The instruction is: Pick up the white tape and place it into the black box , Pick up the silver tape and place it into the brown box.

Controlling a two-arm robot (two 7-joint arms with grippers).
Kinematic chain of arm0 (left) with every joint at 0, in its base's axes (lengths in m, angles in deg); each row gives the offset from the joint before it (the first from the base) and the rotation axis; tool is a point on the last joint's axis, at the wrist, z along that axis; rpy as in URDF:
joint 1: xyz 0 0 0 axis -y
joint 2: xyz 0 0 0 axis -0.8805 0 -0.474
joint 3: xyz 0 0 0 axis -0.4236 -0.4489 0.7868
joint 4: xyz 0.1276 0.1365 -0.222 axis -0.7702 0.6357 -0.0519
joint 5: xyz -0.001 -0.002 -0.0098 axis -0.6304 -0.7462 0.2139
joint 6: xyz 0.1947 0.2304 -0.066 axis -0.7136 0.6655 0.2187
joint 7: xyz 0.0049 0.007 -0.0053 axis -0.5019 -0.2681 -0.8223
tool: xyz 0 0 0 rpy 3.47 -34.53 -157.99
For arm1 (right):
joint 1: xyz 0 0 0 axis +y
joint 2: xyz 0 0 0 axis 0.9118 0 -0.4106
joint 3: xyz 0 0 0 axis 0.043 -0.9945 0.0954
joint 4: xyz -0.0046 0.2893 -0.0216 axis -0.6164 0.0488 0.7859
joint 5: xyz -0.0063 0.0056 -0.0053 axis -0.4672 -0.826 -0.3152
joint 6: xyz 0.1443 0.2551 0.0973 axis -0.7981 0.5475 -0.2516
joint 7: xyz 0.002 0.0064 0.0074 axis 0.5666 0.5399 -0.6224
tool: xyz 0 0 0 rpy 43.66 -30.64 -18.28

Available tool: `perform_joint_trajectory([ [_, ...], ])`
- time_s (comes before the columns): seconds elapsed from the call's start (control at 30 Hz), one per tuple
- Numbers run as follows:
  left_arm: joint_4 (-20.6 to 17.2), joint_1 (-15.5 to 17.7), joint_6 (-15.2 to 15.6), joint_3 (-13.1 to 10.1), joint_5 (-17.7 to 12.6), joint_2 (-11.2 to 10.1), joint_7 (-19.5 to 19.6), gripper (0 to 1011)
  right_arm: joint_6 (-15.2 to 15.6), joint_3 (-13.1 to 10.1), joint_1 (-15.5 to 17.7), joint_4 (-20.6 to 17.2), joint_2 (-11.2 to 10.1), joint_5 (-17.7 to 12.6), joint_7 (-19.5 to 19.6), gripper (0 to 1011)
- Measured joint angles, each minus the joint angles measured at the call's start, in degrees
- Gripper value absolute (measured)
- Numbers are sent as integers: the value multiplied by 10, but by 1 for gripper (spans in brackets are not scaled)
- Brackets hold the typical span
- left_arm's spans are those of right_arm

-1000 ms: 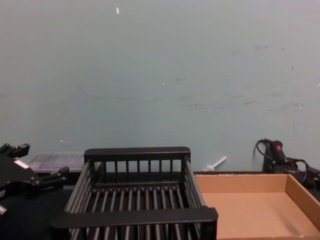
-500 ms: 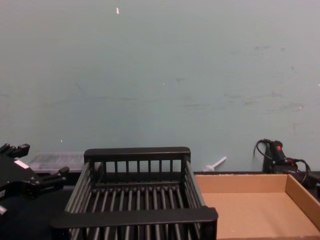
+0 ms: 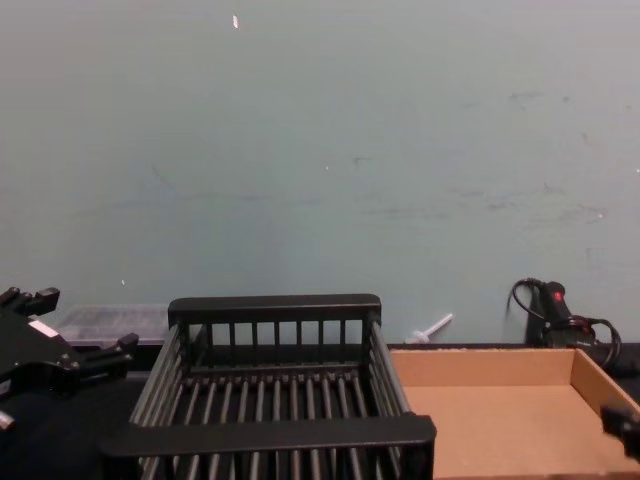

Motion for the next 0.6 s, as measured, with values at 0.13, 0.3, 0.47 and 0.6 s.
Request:
perform_joint_trajectory([
  [0.13, 0, 0, 0, 0, 0, 0, 0, 1001, 27, -3, 15, -15, -2, -5, -5, 1002],
  [0.3, 0, 0, 0, 0, 0, 0, 0, 1001, 65, -7, 27, -27, -2, -13, -10, 1002],
  [0.47, 0, 0, 0, 0, 0, 0, 0, 1001, 98, -12, 35, -33, 0, -18, -17, 1002],
  [0.6, 0, 0, 0, 0, 0, 0, 0, 1002, 116, -16, 40, -35, 2, -21, -22, 1002],
])
